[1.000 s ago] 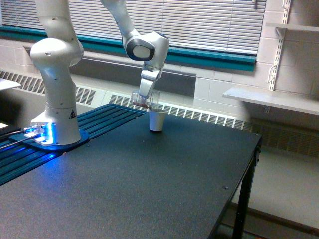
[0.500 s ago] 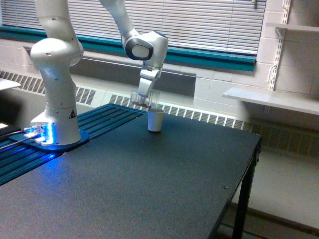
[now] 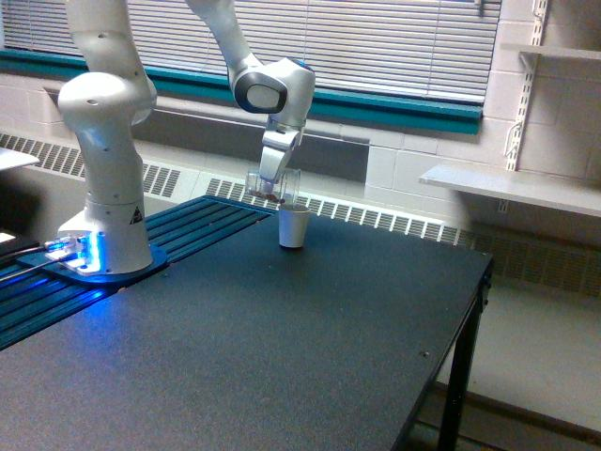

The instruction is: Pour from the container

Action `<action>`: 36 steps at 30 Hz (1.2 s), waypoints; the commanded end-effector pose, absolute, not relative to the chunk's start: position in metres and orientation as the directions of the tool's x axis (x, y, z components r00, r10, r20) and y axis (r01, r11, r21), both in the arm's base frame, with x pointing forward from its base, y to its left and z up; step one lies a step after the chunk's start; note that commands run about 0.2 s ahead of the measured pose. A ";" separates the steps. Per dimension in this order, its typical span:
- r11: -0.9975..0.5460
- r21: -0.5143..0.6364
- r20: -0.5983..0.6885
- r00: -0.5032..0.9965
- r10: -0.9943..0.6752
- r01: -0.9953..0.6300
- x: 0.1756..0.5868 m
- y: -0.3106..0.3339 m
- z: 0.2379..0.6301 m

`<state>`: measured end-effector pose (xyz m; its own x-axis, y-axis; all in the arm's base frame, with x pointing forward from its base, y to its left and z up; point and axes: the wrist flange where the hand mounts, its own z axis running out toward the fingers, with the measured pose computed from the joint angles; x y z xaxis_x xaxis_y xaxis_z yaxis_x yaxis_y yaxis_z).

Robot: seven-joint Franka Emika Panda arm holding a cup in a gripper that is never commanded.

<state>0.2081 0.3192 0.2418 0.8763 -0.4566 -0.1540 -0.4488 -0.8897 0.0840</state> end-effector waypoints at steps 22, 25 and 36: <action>-0.886 0.094 -0.164 0.871 -0.463 -0.454 0.204 0.310 0.256; -0.887 0.099 -0.167 0.871 -0.462 -0.451 0.202 0.309 0.256; -0.887 0.080 -0.193 0.866 -0.461 -0.455 0.200 0.311 0.255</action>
